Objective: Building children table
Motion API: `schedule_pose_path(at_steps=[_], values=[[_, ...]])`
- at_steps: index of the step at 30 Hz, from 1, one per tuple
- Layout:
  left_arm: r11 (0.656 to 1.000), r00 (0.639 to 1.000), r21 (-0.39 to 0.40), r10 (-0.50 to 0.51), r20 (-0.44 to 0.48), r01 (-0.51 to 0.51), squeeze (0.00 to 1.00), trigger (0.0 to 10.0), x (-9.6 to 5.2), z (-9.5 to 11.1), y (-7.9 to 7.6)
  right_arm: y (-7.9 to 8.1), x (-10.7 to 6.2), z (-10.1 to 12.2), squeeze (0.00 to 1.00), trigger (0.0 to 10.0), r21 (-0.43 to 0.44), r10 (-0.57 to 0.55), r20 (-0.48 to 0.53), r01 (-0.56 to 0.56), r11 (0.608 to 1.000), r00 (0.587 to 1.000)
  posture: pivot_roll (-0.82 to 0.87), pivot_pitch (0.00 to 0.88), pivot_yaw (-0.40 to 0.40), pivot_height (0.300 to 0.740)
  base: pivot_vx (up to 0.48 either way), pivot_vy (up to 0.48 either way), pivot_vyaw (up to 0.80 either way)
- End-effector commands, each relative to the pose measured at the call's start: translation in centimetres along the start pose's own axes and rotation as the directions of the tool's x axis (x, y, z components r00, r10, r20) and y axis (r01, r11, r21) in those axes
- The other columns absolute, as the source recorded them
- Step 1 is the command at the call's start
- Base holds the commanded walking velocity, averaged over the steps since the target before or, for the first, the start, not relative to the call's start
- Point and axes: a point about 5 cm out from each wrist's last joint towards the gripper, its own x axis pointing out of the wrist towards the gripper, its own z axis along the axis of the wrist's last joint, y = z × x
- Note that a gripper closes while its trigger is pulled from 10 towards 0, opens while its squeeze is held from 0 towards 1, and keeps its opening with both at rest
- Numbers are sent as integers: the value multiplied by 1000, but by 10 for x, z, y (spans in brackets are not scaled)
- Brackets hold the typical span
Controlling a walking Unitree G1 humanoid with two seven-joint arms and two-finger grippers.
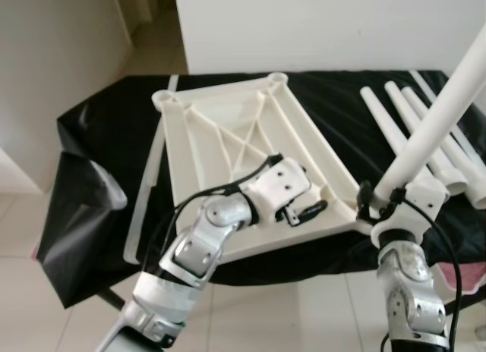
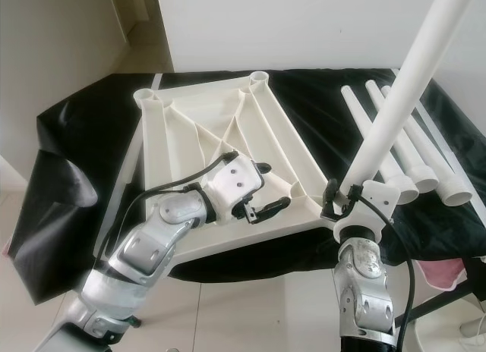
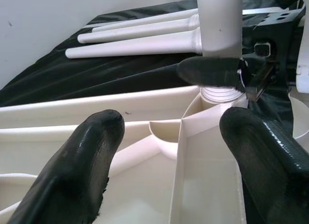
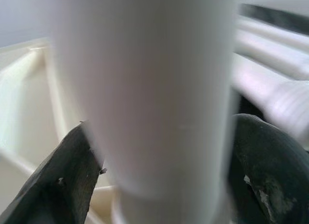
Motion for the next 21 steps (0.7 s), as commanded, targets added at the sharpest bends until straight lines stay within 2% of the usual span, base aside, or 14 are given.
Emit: schedule_pose_path(at_steps=[1,4,6,8,11,12,15,21], values=[[1000,1000,5,22,-9,-21,0,10000,2,-2,-1,4,3,1,0,10000,5,64,-2,-64,998,998,-123,46,44,740,0,0,0],[1000,1000,-2,11,-13,-11,0,10000,2,-4,-1,4,7,1,0,10000,-10,110,-3,-110,994,994,-124,43,40,740,0,0,0],[997,999,-70,-46,-25,44,0,10000,2,-6,-7,5,9,1,0,10000,-13,186,-1,-186,983,983,-126,40,34,740,0,0,0],[980,991,-152,-133,7,132,0,10000,1,-4,-19,4,13,2,0,10000,-39,263,-1,-263,964,965,-127,45,25,740,0,0,0],[968,985,-183,-170,24,171,0,10000,0,-5,-28,5,18,0,0,10000,-59,327,-14,-327,943,945,-118,50,13,740,0,0,0],[968,985,-183,-170,24,171,0,10000,0,-5,-28,5,18,0,0,10000,-59,327,-14,-327,943,945,-118,50,13,740,0,0,0],[958,982,-213,-184,54,191,0,10000,-2,-7,-37,6,22,-3,0,10000,-85,414,-33,-416,906,910,-95,51,-8,740,0,0,0],[974,988,-170,-139,67,149,0,10000,-5,-20,-46,7,22,-9,0,10000,-98,509,-50,-511,854,859,-75,41,-21,740,0,0,0]])
